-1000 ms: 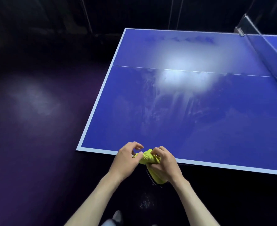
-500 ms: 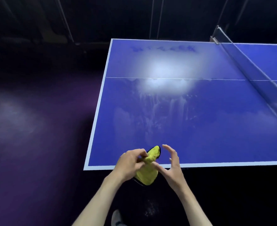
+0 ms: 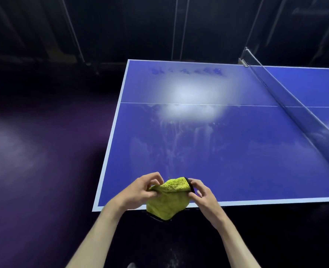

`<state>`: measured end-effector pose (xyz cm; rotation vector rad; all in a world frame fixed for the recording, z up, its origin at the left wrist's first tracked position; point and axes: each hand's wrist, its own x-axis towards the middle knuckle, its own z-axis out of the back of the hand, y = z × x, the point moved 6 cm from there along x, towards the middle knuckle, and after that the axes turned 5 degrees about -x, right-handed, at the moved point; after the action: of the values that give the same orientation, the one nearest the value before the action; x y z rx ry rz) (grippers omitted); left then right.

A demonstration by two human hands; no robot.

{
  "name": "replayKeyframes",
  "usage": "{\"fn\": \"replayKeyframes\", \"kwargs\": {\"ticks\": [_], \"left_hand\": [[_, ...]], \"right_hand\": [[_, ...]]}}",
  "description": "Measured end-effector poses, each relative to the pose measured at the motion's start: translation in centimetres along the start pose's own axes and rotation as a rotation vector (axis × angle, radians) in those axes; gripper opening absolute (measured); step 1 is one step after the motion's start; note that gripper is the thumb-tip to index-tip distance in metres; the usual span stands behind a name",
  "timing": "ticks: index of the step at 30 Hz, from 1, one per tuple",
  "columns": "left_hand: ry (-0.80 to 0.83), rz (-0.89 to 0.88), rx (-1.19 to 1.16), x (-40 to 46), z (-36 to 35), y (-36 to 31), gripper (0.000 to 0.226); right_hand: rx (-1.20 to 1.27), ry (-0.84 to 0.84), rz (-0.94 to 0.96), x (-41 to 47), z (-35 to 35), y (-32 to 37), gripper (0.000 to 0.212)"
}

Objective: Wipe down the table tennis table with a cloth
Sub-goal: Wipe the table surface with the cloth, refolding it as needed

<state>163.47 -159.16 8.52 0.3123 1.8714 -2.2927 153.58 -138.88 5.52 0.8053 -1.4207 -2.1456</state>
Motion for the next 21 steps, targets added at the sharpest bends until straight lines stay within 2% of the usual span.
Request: {"fn": "replayKeyframes", "kwargs": {"ticks": [2,4,5,6,8,9,11,13,17,20,21], "left_hand": [[0.026,0.008,0.023,0.3,-0.6,-0.4,0.018],[0.033,0.020,0.031,0.6,-1.3,-0.8,0.017],[0.026,0.031,0.041,0.8,-1.5,-0.9,0.016],[0.013,0.050,0.062,0.9,-1.6,-0.8,0.016],[-0.010,0.099,0.135,1.0,-1.8,-0.4,0.016],[-0.019,0.119,0.185,1.0,-1.8,0.0,0.015],[-0.051,0.147,0.282,1.0,-1.8,0.8,0.010],[-0.104,0.170,0.363,1.2,-1.8,1.4,0.004],[-0.261,0.173,0.430,1.9,-2.0,2.0,0.006],[-0.397,0.107,0.518,2.2,-2.4,1.6,0.021],[-0.451,0.091,0.482,2.1,-2.5,1.7,0.026]], "right_hand": [[-0.085,0.016,0.049,0.0,0.6,0.3,0.066],[-0.149,0.109,0.076,0.2,0.6,0.6,0.087],[-0.166,0.148,0.093,0.4,0.7,0.8,0.081],[-0.173,0.184,0.106,0.8,0.7,0.8,0.063],[-0.172,0.141,0.115,1.4,1.4,1.1,0.015],[-0.145,0.106,0.112,1.6,1.8,1.0,0.008],[-0.105,0.066,0.117,1.6,2.4,0.9,0.024],[-0.104,0.048,0.133,1.5,2.4,1.3,0.026],[-0.114,0.006,0.134,1.8,2.3,2.0,0.025],[-0.040,-0.015,0.128,1.8,2.5,2.4,0.019],[-0.012,-0.026,0.124,1.7,2.6,2.5,0.018]]}}
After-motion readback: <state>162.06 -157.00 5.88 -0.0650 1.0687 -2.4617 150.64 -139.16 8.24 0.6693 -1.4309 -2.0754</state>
